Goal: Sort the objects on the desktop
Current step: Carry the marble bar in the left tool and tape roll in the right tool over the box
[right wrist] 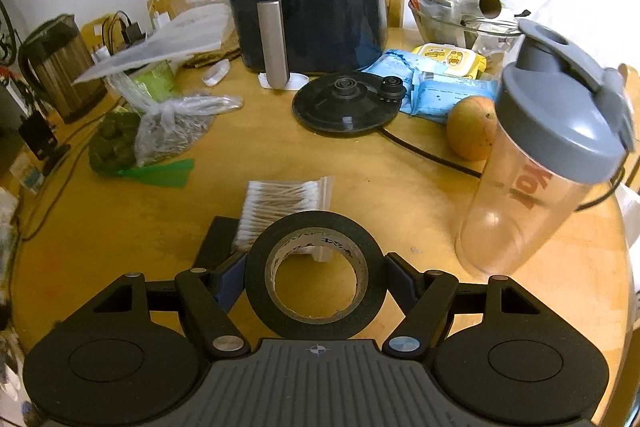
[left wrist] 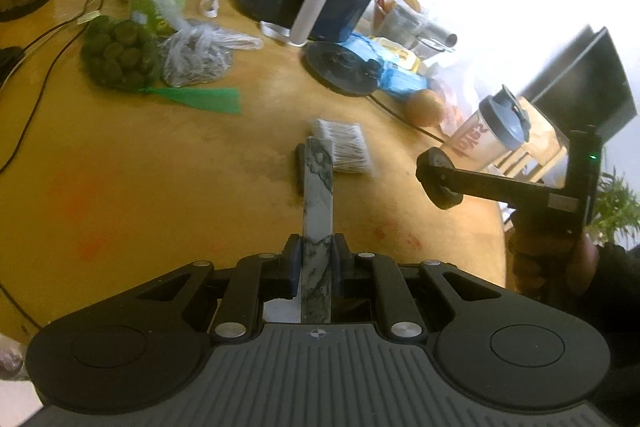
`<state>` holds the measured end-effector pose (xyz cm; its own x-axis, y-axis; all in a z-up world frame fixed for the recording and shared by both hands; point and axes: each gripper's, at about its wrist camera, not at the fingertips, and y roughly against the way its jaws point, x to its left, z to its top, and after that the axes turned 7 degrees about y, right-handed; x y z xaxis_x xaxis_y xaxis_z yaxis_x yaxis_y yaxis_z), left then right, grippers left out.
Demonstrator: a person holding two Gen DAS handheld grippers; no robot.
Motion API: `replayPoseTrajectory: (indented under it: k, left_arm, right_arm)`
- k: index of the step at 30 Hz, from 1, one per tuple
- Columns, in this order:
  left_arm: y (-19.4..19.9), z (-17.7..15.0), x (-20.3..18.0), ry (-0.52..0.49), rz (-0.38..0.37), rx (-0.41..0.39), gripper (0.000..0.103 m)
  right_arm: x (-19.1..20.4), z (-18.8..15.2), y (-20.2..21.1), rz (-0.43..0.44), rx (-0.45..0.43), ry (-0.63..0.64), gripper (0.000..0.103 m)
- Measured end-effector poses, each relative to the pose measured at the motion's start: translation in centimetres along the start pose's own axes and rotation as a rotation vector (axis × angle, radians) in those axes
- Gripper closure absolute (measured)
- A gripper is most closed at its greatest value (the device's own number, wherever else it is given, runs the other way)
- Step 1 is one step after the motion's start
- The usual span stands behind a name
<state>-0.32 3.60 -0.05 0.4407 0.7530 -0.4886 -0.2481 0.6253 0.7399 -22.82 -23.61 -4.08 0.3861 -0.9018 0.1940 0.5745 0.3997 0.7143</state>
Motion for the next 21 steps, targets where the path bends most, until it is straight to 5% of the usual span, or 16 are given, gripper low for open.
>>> replayPoseTrajectory:
  k: [21]
  left_arm:
    - [-1.1,1.4,-2.6,-0.178,-0.053,0.048,0.087]
  right_arm:
    - [1.9,-2.5,6.6,0.032,-0.040,-0.133,0.028]
